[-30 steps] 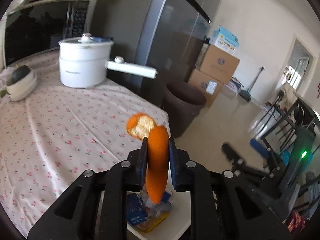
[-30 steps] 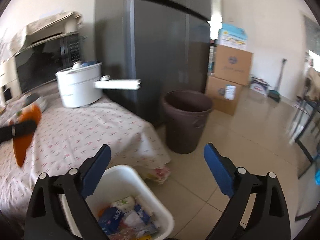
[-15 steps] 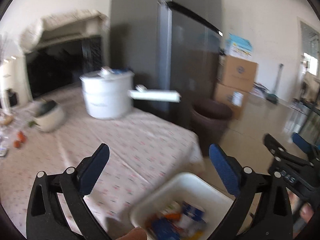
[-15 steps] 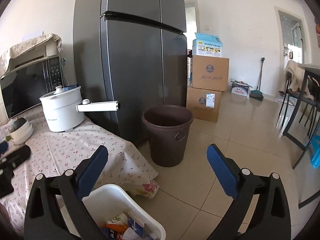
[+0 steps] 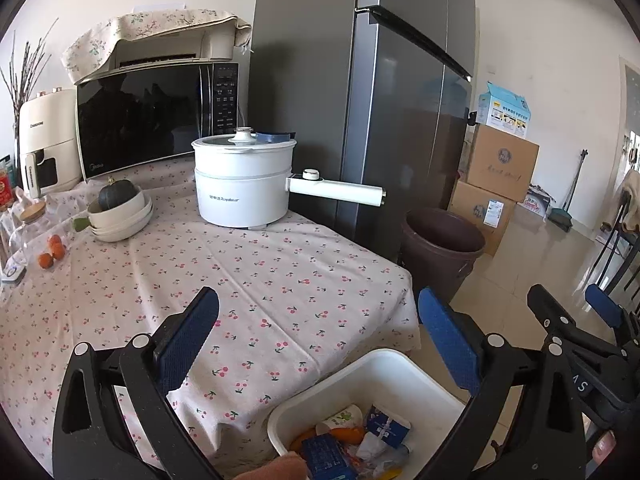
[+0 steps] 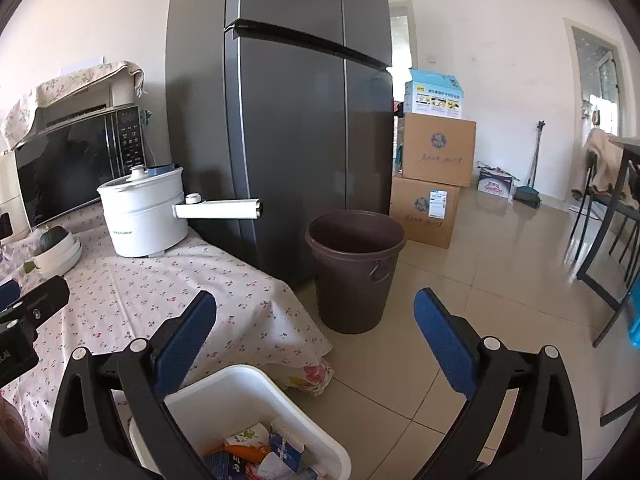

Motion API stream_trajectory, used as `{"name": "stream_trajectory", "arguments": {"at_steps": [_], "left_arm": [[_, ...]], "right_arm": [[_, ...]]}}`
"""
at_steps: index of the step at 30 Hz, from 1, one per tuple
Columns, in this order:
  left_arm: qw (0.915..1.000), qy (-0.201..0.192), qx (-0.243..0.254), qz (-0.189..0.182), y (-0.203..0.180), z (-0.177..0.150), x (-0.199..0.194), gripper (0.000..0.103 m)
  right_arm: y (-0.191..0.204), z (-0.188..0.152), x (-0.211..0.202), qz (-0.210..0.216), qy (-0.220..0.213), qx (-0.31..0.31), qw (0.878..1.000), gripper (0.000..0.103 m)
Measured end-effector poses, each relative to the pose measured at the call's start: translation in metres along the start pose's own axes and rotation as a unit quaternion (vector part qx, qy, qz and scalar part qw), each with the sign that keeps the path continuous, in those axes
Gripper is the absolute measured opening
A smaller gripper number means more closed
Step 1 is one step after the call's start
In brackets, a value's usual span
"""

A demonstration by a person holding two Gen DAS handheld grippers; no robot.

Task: Collect trash

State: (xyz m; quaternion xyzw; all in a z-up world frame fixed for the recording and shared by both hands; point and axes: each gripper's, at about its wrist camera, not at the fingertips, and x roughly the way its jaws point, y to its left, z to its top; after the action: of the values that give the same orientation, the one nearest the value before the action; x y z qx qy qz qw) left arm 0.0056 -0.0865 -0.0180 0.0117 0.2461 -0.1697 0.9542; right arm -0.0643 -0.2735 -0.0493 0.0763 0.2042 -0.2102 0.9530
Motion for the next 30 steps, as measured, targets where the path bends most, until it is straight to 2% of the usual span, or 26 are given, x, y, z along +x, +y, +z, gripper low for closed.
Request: {"name": "stream_trajectory", "arguments": {"at_steps": [30], "left_arm": [[0.9998,0.013,0.01,0.007,0.0027,-0.0074,0.0049,0.096]], "right_arm": [[0.0046,-0.0024,0.0055,0.008,0.017,-0.006,1.0,0.096]]}}
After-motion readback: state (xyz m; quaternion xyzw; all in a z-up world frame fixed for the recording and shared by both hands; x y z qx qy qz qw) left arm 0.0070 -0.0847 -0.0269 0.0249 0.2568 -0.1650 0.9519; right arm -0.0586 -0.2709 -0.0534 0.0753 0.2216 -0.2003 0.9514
